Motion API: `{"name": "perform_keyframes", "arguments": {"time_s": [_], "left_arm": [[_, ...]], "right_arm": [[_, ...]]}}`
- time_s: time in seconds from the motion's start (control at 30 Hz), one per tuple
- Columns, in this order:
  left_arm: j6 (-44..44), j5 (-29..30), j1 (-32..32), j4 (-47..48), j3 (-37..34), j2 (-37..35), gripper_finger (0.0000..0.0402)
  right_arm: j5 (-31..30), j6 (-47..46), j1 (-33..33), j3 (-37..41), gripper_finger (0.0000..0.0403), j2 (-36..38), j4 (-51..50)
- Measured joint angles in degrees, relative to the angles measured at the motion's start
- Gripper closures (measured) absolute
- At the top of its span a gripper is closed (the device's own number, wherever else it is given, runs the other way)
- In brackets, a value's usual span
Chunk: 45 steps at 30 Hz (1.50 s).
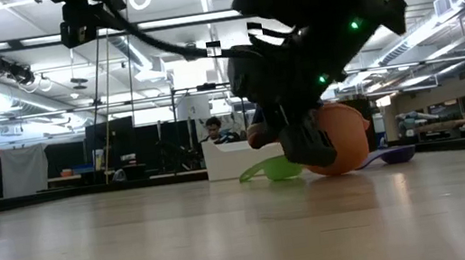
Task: Nest measuring cups in basket
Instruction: Adjust the stacked measuring cups
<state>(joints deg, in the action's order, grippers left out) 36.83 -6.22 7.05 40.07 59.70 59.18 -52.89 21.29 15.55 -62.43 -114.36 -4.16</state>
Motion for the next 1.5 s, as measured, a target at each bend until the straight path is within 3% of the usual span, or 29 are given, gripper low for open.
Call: {"name": "perform_keyframes", "arguments": {"time_s": [0.27, 0.77, 1.1, 1.5], "left_arm": [[2.96, 0.15, 0.0, -0.04, 0.0, 0.0, 0.026], [4.46, 0.22, 0.0, -4.01, 0.02, 0.0, 0.026], [4.43, 0.2, 0.0, -4.12, 0.02, 0.0, 0.026], [4.38, 0.2, -0.02, -4.12, 0.02, 0.0, 0.026]], "right_arm": [[1.38, 10.86, 0.02, 8.46, 0.0342, 0.23, 15.67], [13.98, 19.99, -0.31, 10.18, 0.0341, 0.41, 19.32], [23.94, 14.31, -0.41, 10.26, 0.0236, 0.34, 20.23], [21.1, 13.64, 0.12, 8.09, 0.0226, -0.23, 21.73]]}}
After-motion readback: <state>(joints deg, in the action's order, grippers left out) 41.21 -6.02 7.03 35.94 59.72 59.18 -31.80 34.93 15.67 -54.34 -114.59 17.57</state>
